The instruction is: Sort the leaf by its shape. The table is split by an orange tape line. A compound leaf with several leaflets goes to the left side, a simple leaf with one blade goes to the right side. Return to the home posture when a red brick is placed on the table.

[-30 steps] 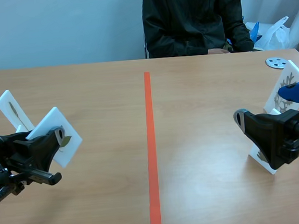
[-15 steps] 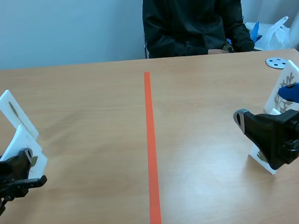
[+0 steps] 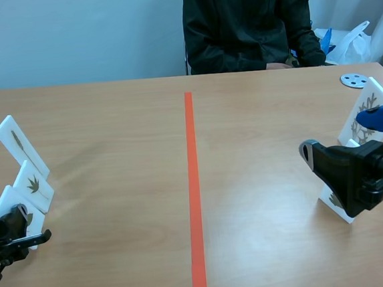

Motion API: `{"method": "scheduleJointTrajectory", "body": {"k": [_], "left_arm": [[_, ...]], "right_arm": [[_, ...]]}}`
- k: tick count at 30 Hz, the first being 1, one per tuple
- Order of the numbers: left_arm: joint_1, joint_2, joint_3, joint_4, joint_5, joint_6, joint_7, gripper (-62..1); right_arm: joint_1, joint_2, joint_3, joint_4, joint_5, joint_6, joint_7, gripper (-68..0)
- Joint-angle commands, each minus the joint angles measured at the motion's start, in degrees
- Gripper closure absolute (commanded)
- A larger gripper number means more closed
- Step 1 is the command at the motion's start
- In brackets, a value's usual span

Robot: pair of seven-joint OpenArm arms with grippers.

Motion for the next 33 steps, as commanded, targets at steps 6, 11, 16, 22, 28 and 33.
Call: {"method": "scheduleJointTrajectory", "body": {"k": [6, 11, 16, 22, 28, 33], "left_arm": [[-2.2, 0.8, -0.6, -3.3, -0.4, -0.2, -1.9, -8.5], [-2.2, 1.1, -0.6, -3.7, -0.4, -0.2, -2.6, -9.4], [-2.2, 1.1, -0.6, -3.7, -0.4, -0.2, -2.6, -20.7], [-2.2, 1.0, -0.6, -3.6, -0.3, -0.2, -4.5, -44.8], [-1.7, 0.9, -0.6, -0.7, -0.3, -0.3, -4.9, -54.7], [1.2, 0.4, -0.6, 5.3, 0.1, -0.3, -4.5, -60.0]], "right_arm": [[0.7, 0.5, 0.2, 1.3, 0.7, 0.0, 0.5, -67.9], [0.7, 0.5, 0.2, 1.3, 0.7, 0.0, 0.5, -67.9], [0.7, 0.5, 0.2, 1.3, 0.7, 0.0, 0.5, -67.9], [0.7, 0.5, 0.2, 1.3, 0.7, 0.0, 0.5, -67.9], [0.7, 0.5, 0.2, 1.3, 0.7, 0.0, 0.5, -67.9], [0.7, 0.5, 0.2, 1.3, 0.7, 0.0, 0.5, -67.9]]}}
